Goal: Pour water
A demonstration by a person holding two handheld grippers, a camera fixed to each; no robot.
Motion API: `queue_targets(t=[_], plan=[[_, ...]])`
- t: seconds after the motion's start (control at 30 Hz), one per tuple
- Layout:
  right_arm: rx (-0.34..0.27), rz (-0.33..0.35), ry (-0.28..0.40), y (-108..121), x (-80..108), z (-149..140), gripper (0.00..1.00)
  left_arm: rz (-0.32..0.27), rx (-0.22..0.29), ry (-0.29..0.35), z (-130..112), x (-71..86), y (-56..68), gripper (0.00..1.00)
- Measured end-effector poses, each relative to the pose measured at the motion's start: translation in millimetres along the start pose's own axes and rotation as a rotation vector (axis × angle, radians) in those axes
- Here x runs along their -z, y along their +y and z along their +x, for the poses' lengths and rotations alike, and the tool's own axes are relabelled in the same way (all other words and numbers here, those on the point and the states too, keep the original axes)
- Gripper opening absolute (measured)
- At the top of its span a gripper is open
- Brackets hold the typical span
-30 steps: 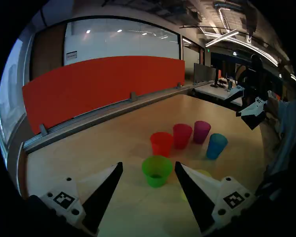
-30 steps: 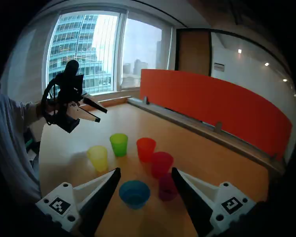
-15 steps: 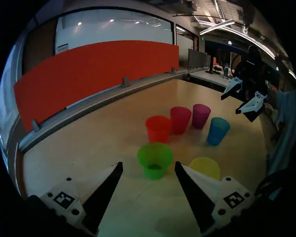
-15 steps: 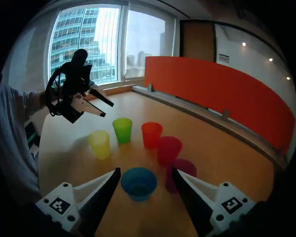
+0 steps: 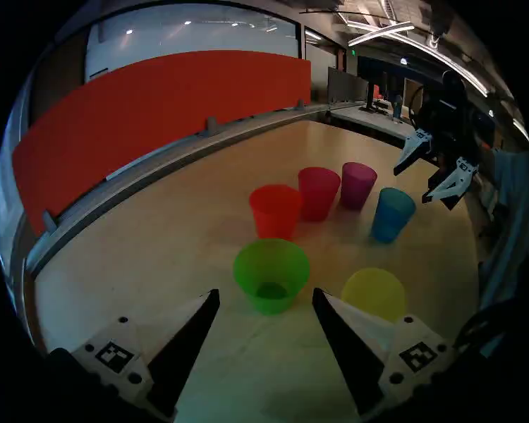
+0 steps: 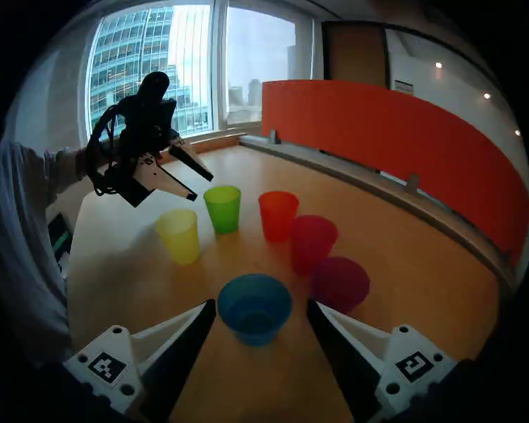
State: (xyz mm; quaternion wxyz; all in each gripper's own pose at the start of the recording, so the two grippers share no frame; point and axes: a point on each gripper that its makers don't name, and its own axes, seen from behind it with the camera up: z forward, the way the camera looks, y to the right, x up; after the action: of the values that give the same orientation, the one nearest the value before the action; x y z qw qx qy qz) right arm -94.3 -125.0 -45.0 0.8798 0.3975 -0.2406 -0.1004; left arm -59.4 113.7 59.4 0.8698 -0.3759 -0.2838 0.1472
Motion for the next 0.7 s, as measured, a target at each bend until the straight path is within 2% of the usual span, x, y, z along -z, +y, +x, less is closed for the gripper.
queue_targets(t=[0.7], plan=[[0.017,0.027,-0.047,-8,-22.2,-17,1.00,-0.051,-0.010,-0.037,2,-37.7,5.8,0.98]])
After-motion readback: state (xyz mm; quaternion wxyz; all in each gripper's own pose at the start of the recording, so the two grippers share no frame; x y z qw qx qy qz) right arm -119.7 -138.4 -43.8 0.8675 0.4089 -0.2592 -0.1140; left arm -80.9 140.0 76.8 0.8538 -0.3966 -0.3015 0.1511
